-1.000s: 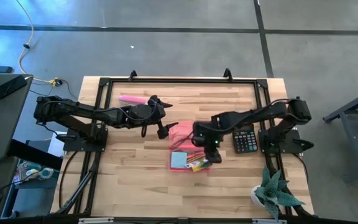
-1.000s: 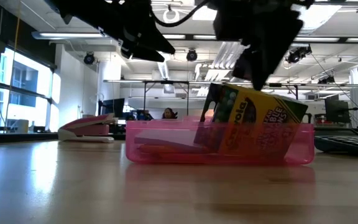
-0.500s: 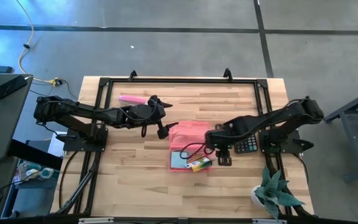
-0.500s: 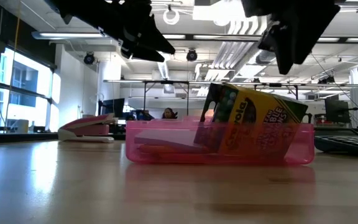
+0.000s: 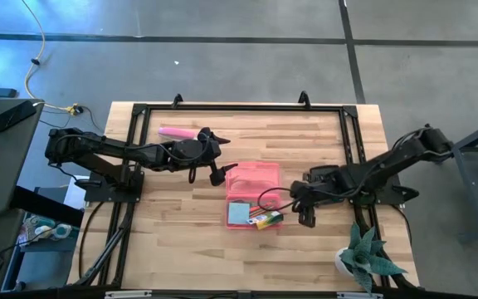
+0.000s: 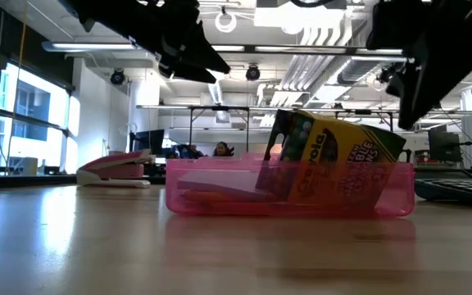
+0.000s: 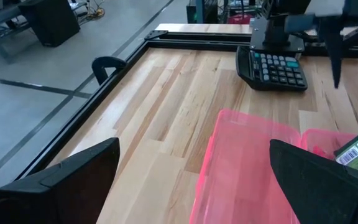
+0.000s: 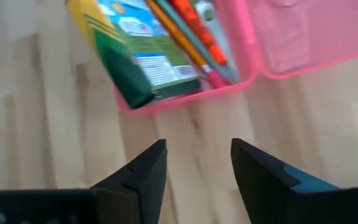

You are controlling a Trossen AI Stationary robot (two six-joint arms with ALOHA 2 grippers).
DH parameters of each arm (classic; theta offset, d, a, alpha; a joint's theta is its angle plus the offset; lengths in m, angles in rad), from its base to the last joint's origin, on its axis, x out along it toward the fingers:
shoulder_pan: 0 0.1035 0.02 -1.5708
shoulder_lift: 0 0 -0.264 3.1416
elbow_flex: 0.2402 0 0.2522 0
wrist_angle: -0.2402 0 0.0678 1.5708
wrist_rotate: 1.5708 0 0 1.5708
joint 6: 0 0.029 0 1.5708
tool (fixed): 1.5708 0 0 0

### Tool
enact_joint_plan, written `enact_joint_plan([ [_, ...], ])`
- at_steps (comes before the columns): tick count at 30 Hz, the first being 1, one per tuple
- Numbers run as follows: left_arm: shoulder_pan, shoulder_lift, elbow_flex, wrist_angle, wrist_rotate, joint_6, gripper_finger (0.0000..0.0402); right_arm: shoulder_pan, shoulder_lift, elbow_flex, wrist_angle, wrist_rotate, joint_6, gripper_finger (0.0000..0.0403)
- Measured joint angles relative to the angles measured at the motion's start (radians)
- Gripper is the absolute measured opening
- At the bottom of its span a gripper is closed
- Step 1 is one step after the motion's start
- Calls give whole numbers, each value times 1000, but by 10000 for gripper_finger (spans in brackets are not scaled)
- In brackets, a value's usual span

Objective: Pack school essentials
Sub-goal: Put the crayon box into the supply box

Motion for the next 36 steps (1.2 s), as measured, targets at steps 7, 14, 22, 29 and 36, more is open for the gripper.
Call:
enact_joint_plan([
  [7, 0, 0, 0, -4, 0, 0, 400, 71, -4, -105, 229, -14, 40, 169],
  [14, 0, 0, 0, 0, 0, 0, 400, 251, 7, -107, 235, 338, 38, 169],
  [22, 0, 0, 0, 0, 0, -2, 400, 320, 40, -107, 237, 478, 64, 169],
  [29, 0, 0, 0, 1, 0, -3, 400, 301, 40, -107, 284, 481, -11, 191],
  [36, 0, 0, 0, 1, 0, 0, 400, 291, 93, -106, 346, 488, -169, 238],
])
